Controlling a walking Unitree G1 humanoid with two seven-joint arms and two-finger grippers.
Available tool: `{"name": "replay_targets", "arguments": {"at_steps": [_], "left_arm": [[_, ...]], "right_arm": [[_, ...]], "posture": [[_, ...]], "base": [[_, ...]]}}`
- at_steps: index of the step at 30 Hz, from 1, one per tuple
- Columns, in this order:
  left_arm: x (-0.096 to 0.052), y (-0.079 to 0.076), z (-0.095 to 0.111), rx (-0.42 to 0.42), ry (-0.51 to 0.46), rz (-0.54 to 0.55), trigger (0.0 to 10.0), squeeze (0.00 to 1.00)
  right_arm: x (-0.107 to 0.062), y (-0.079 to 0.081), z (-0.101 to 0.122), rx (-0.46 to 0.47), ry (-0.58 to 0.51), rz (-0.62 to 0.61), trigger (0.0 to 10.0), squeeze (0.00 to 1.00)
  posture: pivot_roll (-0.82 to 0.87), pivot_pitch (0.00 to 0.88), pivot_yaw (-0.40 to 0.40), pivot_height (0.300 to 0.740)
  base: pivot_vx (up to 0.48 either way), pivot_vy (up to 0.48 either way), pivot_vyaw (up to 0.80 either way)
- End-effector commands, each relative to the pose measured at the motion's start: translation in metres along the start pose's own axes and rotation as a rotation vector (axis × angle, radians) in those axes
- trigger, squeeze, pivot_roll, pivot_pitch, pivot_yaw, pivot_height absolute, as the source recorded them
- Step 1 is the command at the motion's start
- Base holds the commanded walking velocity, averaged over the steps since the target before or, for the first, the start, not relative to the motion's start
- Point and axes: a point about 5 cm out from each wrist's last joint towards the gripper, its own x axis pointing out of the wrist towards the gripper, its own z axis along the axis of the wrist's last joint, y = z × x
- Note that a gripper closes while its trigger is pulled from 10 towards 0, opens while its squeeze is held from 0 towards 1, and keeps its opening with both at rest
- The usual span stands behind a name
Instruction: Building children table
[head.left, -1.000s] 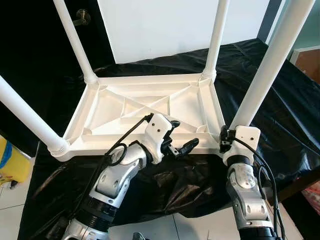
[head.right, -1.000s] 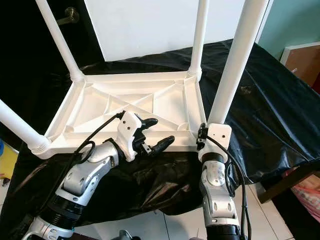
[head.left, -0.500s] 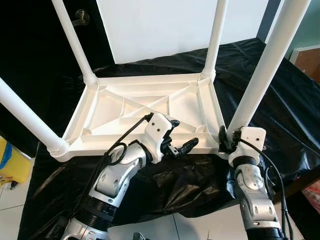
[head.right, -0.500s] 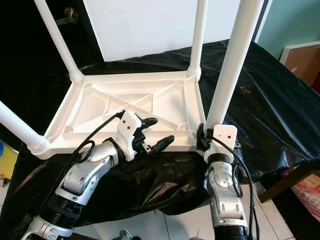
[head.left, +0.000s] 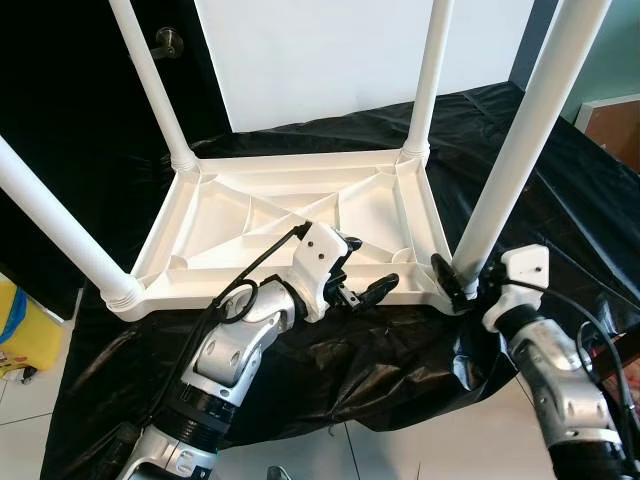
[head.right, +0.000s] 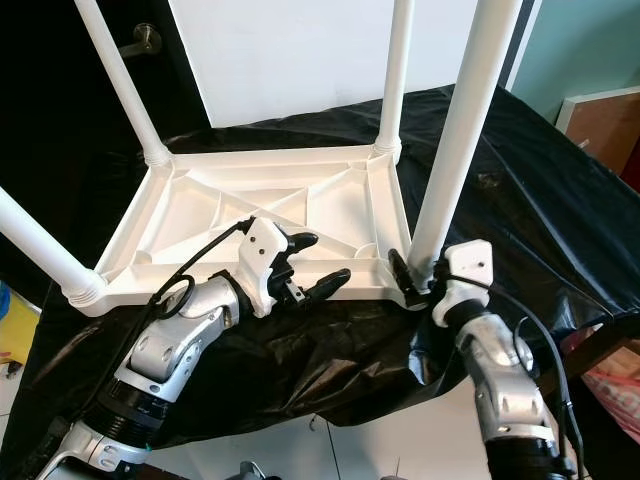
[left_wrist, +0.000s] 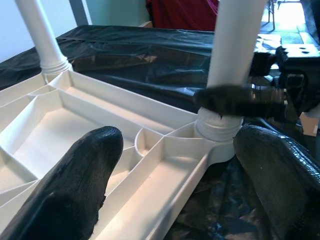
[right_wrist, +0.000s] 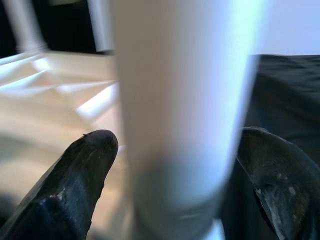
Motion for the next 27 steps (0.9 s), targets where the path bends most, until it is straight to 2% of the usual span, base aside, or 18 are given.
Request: {"name": "replay_targets", "arguments": {"at_steps": [1, 3, 6, 8, 12, 13, 25, 26, 27], "left_arm": [[0.000, -0.001, -0.002, 0.011, 0.016, -0.045, 10.0, 0.00], [0.000, -0.002, -0.002, 0.013, 0.015, -0.050, 10.0, 0.00], [0.000, -0.001, -0.002, 0.013, 0.014, -0.051, 10.0, 0.00], [-0.001, -0.002, -0.003, 0.011, 0.015, -0.051, 10.0, 0.00], [-0.001, -0.003, -0.003, 0.008, 0.015, -0.051, 10.0, 0.00], [-0.002, -0.003, -0.003, 0.006, 0.015, -0.049, 10.0, 0.00], [-0.003, -0.003, -0.004, 0.006, 0.016, -0.042, 10.0, 0.00], [-0.003, -0.005, -0.004, 0.004, 0.018, -0.048, 10.0, 0.00], [-0.003, -0.006, -0.005, 0.002, 0.020, -0.052, 10.0, 0.00]], "right_arm": [[0.002, -0.002, -0.005, 0.014, 0.029, 0.073, 10.0, 0.00], [0.007, -0.006, -0.008, 0.002, 0.068, 0.172, 10.0, 0.00], [0.008, -0.007, -0.009, 0.001, 0.075, 0.197, 10.0, 0.00], [0.013, -0.008, -0.012, -0.018, 0.103, 0.274, 10.0, 0.00], [0.015, -0.008, -0.015, -0.032, 0.118, 0.311, 9.9, 0.00], [0.017, -0.010, -0.016, -0.035, 0.123, 0.322, 0.0, 0.00], [0.015, -0.016, -0.027, -0.072, 0.175, 0.324, 0.0, 0.00], [0.013, -0.017, -0.029, -0.071, 0.181, 0.314, 5.3, 0.00], [0.013, -0.017, -0.030, -0.062, 0.180, 0.299, 10.0, 0.00]], "posture": [[-0.14, 0.000, 0.084, 0.740], [-0.13, 0.003, 0.079, 0.740], [-0.13, 0.003, 0.079, 0.740], [-0.13, 0.010, 0.075, 0.740], [-0.12, 0.010, 0.073, 0.740], [-0.12, 0.009, 0.071, 0.740], [-0.12, 0.007, 0.070, 0.740], [-0.12, 0.007, 0.070, 0.740], [-0.12, 0.012, 0.070, 0.740]], "base": [[0.000, 0.000, 0.00], [0.000, 0.000, 0.00], [0.000, 0.000, 0.00], [0.000, 0.000, 0.00], [0.000, 0.000, 0.00], [0.000, 0.000, 0.00], [0.000, 0.000, 0.00], [0.000, 0.000, 0.00], [0.000, 0.000, 0.00]]}}
